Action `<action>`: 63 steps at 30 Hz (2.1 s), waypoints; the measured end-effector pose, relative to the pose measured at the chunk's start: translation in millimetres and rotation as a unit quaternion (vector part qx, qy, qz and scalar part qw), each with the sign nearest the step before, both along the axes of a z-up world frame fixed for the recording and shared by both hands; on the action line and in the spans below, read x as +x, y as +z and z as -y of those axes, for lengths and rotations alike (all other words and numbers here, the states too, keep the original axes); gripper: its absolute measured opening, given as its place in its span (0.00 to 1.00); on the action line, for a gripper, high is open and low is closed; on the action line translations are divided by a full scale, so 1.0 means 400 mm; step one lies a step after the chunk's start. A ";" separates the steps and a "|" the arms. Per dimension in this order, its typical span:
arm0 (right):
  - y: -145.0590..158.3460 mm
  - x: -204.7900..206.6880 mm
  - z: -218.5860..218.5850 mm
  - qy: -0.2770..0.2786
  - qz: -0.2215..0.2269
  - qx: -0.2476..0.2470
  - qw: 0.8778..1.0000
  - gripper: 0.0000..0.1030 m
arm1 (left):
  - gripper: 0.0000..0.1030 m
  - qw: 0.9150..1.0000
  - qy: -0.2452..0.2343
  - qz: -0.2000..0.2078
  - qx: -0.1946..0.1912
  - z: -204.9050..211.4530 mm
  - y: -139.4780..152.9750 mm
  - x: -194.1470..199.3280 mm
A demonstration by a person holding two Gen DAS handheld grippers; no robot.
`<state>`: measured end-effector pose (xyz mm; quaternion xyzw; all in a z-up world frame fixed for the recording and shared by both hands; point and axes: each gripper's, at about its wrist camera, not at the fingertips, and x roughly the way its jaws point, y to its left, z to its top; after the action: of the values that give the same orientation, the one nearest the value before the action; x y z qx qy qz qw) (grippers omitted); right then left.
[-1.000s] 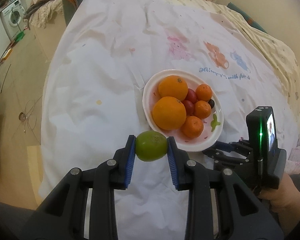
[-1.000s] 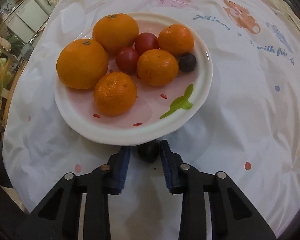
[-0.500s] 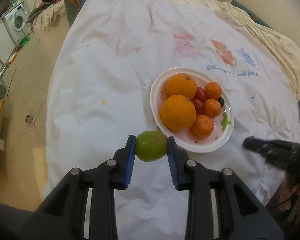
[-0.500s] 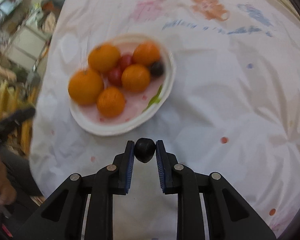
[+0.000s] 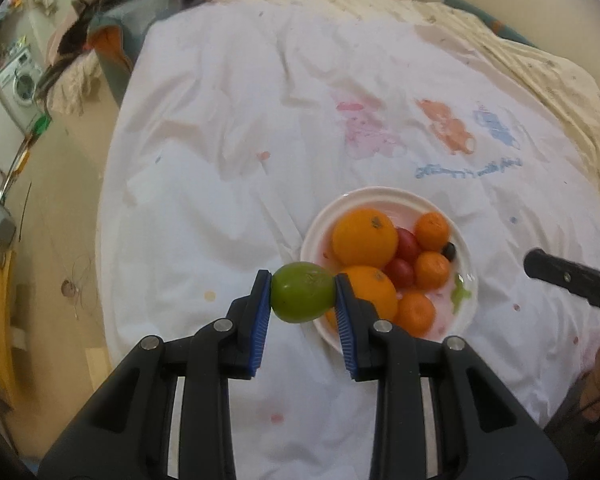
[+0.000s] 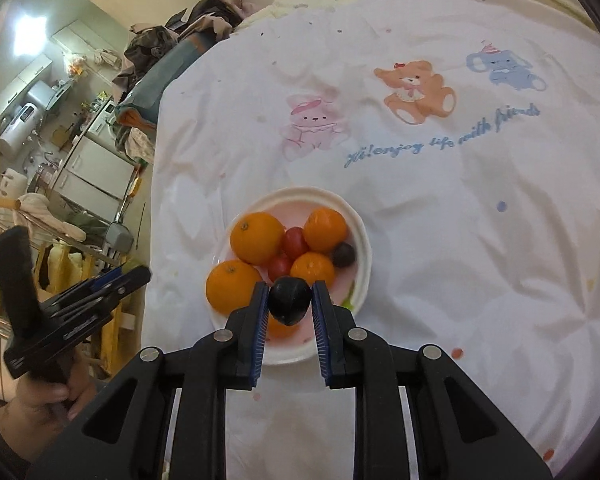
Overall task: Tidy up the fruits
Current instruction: 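Carry the lime and plum onto the plate and open both tools, then pull both open tools back from the plate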
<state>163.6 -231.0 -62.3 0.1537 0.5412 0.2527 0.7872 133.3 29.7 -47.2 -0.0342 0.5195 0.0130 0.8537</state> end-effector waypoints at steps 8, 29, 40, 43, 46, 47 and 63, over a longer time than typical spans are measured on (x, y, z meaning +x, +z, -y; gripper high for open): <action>-0.127 0.066 -0.028 0.024 -0.071 -0.022 0.997 0.22 | 0.26 0.999 0.021 -0.036 -0.031 -0.026 -0.101 0.104; -0.213 0.071 -0.059 0.030 -0.147 0.009 0.989 0.26 | 0.27 0.995 0.006 -0.067 -0.072 0.010 -0.174 0.157; -0.154 0.072 -0.046 0.023 -0.121 0.036 0.992 0.59 | 0.73 0.995 0.020 -0.047 -0.088 -0.009 -0.126 0.143; -0.113 0.064 -0.033 0.017 -0.096 0.044 0.994 0.60 | 0.73 0.996 0.040 0.003 -0.077 -0.033 -0.052 0.102; -0.050 0.033 -0.010 0.004 -0.051 0.039 0.998 0.71 | 0.73 0.997 0.048 0.045 -0.045 -0.040 0.016 0.053; -0.029 0.021 -0.010 0.005 -0.037 0.041 0.998 0.72 | 0.73 0.997 0.050 0.052 -0.029 -0.039 0.041 0.036; 0.104 -0.224 -0.013 -0.013 0.098 -0.035 0.995 0.83 | 0.87 0.993 0.044 0.111 -0.014 0.000 0.124 -0.284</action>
<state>74.2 -225.6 -20.8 0.1079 0.4679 0.2376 0.8444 19.9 29.7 2.5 -0.0704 0.4198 0.0397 0.9040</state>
